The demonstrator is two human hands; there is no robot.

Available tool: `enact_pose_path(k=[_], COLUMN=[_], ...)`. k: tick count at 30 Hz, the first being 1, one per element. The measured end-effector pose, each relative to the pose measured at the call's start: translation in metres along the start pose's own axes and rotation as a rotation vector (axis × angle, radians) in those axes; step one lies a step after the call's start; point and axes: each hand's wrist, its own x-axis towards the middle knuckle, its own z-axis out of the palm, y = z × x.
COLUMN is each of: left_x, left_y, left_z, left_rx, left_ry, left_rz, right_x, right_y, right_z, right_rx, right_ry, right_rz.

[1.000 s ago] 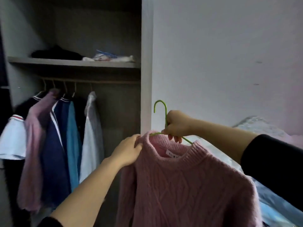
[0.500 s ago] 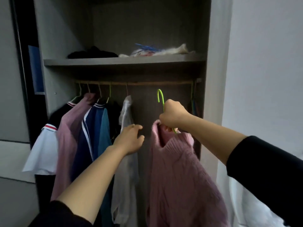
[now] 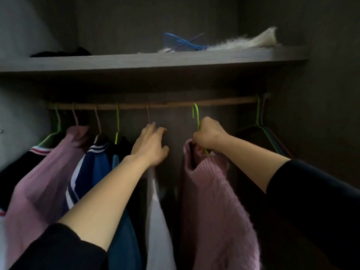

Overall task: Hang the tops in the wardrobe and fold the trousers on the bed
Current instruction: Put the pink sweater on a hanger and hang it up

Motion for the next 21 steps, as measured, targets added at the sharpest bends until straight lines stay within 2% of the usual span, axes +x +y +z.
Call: enact_pose_path(k=[4,7,12,17,21], left_x=[0.050,0.074,0.101,0.112,0.112], left_y=[-0.017,-0.029,-0.047,-0.062,-0.076], left_z=[-0.005,-0.011,-0.006,0.002,0.003], left_rx=[0.053,0.071,0.073,0.190,0.150], left_ry=[0.060,0.124,0.110,0.159,0.169], left_rz=[0.058,0.112,0.181,0.233,0.246], right_x=[0.051,0.079,0.108,0.129,0.133], right_y=[-0.010,-0.020,-0.030,-0.033,-0.038], right_z=[0.020,0.027,0.044,0.077,0.096], right_rx=[0.048,0.077,0.044,0.079,0.089], right_ry=[0.161,0.217,0.202,0.173,0.122], right_rz=[0.018,-0.006,-0.032,-0.056,-0.061])
